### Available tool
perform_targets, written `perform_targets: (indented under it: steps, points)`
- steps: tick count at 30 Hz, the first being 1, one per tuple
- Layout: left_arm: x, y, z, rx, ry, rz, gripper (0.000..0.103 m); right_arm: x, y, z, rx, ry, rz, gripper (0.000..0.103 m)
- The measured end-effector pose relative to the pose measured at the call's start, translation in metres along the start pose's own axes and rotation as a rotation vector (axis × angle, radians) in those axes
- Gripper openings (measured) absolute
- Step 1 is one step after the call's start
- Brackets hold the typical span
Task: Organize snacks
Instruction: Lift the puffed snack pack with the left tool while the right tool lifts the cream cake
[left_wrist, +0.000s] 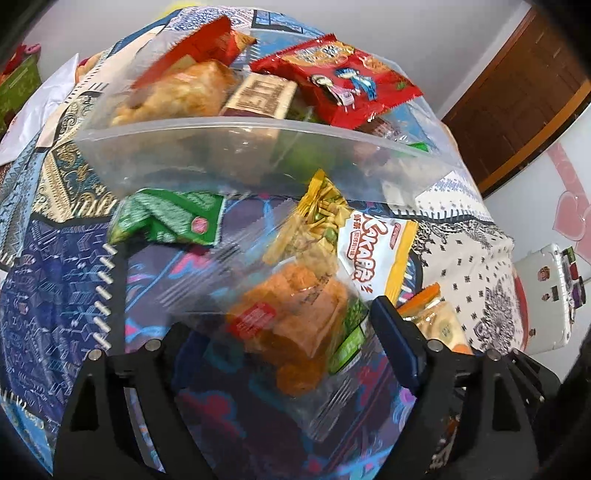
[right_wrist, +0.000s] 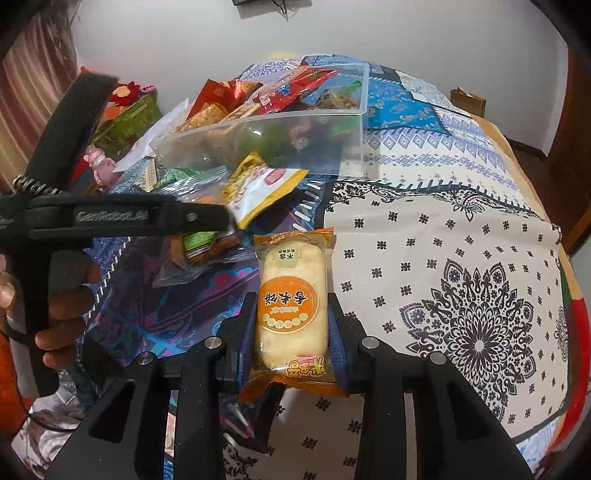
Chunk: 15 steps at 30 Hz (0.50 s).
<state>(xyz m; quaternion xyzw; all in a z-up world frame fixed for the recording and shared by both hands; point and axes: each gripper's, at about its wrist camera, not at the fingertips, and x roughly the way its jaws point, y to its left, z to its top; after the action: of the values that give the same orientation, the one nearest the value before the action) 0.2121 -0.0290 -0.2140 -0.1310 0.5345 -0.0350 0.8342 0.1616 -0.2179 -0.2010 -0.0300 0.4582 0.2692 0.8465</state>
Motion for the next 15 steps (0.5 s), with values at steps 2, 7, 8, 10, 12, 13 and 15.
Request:
perform_targets:
  steps: [2, 7, 8, 10, 12, 13, 15]
  points:
    - [0.004, -0.004, 0.001, 0.015, -0.019, 0.023, 0.085, 0.000, -0.001, 0.000, 0.001, -0.002, 0.000, 0.032]
    - [0.005, -0.010, -0.003, 0.064, -0.080, 0.053, 0.073, 0.000, -0.003, 0.001, 0.004, -0.009, -0.013, 0.032]
    - [0.003, -0.009, -0.005, 0.062, -0.083, 0.054, 0.071, -0.001, -0.004, 0.002, 0.006, -0.014, -0.018, 0.032]
    - [-0.002, -0.003, -0.008, 0.049, -0.088, 0.048, 0.068, -0.003, -0.005, 0.002, 0.007, -0.020, -0.024, 0.032]
    - [-0.008, 0.002, -0.014, 0.047, -0.097, 0.049, 0.065, -0.005, -0.007, 0.003, 0.009, -0.028, -0.028, 0.032]
    - [-0.013, 0.007, -0.016, 0.049, -0.104, 0.052, 0.065, -0.006, -0.007, 0.004, 0.009, -0.030, -0.029, 0.032]
    - [-0.023, 0.012, -0.018, 0.057, -0.123, 0.053, 0.064, -0.008, -0.008, 0.006, 0.011, -0.038, -0.032, 0.032]
